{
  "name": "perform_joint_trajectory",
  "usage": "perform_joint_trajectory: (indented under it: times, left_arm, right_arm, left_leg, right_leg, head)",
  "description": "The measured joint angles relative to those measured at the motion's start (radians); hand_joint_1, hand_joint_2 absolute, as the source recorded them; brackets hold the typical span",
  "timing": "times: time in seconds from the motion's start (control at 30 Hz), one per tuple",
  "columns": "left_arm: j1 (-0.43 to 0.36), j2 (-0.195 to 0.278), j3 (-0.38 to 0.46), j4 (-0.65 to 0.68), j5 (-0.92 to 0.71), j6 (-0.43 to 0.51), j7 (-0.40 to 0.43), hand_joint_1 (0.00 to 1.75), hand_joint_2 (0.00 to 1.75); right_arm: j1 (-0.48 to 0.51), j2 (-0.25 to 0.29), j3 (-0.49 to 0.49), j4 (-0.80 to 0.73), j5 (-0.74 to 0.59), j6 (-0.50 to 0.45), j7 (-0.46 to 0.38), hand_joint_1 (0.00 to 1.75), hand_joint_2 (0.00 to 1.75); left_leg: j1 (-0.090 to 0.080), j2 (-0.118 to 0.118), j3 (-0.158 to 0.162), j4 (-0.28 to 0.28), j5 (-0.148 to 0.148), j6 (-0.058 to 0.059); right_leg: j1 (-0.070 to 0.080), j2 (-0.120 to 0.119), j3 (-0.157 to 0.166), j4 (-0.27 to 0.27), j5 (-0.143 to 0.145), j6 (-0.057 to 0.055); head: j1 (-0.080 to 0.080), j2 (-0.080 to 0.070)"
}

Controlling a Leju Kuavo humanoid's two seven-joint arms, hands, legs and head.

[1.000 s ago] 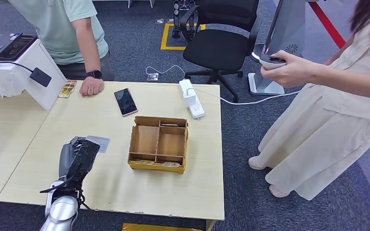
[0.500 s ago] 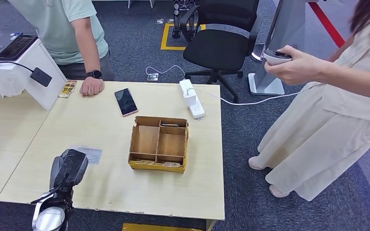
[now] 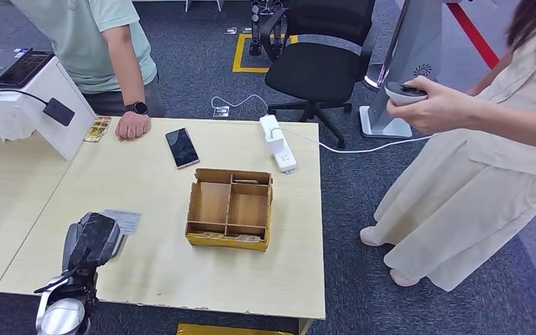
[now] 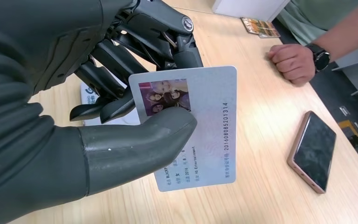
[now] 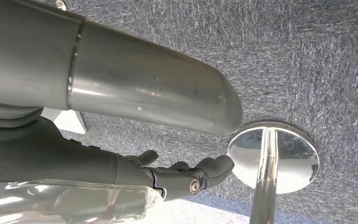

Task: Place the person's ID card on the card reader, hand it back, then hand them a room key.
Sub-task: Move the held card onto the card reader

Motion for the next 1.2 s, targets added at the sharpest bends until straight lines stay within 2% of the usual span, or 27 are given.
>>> perform_joint_trajectory:
  times: [0.3,0.53,0.7,0.87,1.2]
  left_arm:
    - [0.025,0.013,0.028,-0.002,0.028,-0.042,-0.005,1.75,1.75]
    - [0.102,0.013,0.027,-0.085,-0.002,-0.094,-0.039,1.75,1.75]
    - [0.129,0.012,0.021,-0.125,-0.034,-0.113,-0.041,1.75,1.75]
    - [0.13,0.015,-0.035,-0.145,-0.106,-0.158,-0.054,1.75,1.75]
    - [0.126,0.026,-0.118,-0.152,-0.131,-0.165,-0.072,1.75,1.75]
  right_arm:
    - [-0.001,-0.003,0.0,0.01,0.006,-0.003,0.0,0.0,0.0]
    - [0.0,-0.005,-0.003,0.011,-0.002,-0.002,0.003,0.0,0.0]
    - [0.0,-0.005,-0.006,0.011,-0.004,-0.001,0.003,0.0,0.0]
    - [-0.001,-0.006,-0.008,0.01,-0.005,0.0,0.0,0.0,0.0]
    - [-0.001,-0.008,-0.008,0.01,0.0,0.0,0.002,0.0,0.0]
  left_leg:
    - [0.0,0.0,-0.001,0.0,0.0,0.0]
    - [0.0,0.0,0.0,0.0,0.0,0.0]
    - [0.0,0.0,0.0,0.0,0.0,0.001]
    - [0.0,0.0,0.0,0.0,0.0,0.001]
    - [0.0,0.0,0.0,0.0,0.0,0.001]
  right_leg:
    - [0.0,0.0,0.0,0.0,0.0,0.0]
    - [0.0,0.0,0.0,0.0,0.0,0.001]
    - [0.0,0.0,0.0,0.0,-0.001,0.001]
    - [0.0,0.0,0.0,0.0,0.0,0.001]
    - [0.0,0.0,0.0,0.0,0.0,0.001]
  head:
    - [0.0,0.0]
    - [0.0,0.0]
    - [0.0,0.0]
    - [0.0,0.0]
    - [0.0,0.0]
